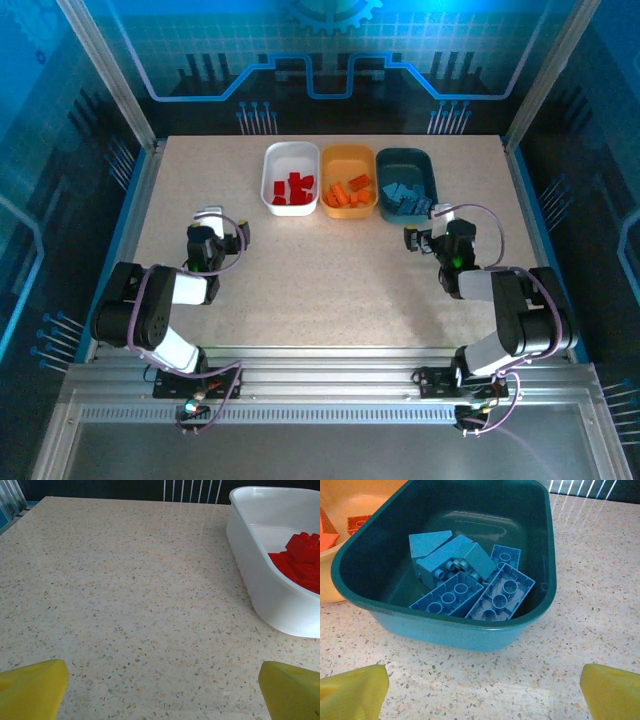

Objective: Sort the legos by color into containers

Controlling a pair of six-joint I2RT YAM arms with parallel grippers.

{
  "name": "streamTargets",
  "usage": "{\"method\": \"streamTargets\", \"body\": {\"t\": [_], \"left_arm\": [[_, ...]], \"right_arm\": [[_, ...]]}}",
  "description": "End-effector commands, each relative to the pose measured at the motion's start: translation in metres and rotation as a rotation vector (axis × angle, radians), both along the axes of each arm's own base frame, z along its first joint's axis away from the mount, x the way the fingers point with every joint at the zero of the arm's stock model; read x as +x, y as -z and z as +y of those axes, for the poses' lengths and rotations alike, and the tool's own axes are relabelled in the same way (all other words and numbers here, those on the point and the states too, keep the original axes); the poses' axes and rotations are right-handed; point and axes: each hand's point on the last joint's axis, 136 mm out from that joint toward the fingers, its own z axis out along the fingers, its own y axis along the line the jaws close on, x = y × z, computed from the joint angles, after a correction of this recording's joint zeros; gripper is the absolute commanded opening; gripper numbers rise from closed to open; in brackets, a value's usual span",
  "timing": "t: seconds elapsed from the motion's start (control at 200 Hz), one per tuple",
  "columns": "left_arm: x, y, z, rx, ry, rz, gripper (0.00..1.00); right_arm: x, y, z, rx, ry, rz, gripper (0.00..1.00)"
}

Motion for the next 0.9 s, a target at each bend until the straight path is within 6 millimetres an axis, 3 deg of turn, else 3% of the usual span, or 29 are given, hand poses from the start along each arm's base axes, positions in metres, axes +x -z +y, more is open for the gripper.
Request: {"method": "streamTargets", "body": {"t": [0.0,0.895], "left_arm": [[0.0053,-0.0112,-0.0018,-0.008,0.016,-0.033,0.99],[0.0053,-0.0106,-0.0065,-0.011,0.044,-0.030,0.99]], "right_arm": [[0.0056,-0.0107,-0.0007,0.007,0.012,-0.037,1.00],[0.0058,-0.0110,-0.0011,0.007,0.012,-0.038,1.00]]}}
